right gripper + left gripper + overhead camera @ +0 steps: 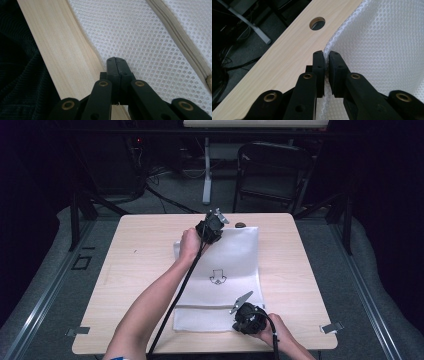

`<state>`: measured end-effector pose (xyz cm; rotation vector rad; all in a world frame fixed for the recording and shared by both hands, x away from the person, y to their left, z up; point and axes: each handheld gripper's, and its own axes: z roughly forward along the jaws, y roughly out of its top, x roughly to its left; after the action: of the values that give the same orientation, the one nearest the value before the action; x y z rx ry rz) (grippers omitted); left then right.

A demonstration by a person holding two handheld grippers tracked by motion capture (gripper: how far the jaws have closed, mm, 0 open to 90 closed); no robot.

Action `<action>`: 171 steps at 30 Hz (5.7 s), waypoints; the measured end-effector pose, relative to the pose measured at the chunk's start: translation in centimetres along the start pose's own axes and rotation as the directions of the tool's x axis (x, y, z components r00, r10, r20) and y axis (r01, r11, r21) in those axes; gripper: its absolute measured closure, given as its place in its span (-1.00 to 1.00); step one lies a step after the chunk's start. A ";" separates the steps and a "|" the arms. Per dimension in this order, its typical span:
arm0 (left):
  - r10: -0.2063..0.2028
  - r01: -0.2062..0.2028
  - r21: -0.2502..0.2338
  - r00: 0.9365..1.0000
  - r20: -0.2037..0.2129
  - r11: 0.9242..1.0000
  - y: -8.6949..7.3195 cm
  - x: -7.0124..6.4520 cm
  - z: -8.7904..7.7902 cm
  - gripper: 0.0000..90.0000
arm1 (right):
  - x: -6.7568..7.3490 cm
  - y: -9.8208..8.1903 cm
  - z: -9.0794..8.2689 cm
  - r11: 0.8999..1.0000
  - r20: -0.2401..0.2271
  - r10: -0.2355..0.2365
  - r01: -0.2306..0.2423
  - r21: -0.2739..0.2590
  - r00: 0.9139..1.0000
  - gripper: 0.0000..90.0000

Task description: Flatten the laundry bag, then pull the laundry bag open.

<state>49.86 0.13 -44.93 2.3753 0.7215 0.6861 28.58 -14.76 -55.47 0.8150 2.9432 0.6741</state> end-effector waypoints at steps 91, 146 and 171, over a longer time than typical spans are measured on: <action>-0.044 0.069 -0.050 0.923 0.382 0.996 -12.5 -9.3 -5.9 -0.89 | -6.6 -4.7 -6.1 0.949 0.120 0.300 -0.284 -0.138 0.946 0.76; 0.156 -0.129 -0.088 0.822 0.548 0.988 -8.9 -16.7 1.4 0.42 | -7.8 -4.2 -2.3 0.937 0.108 0.333 -0.315 -0.153 0.937 1.00; 0.152 -0.127 -0.083 0.819 0.554 0.988 -8.9 -17.2 1.7 0.81 | -7.7 -4.5 -1.9 0.902 0.089 0.392 -0.363 -0.233 0.916 1.00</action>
<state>35.50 -4.91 -56.97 2.4222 0.2723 0.0295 32.74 -22.80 -56.38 1.3646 2.5537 0.8918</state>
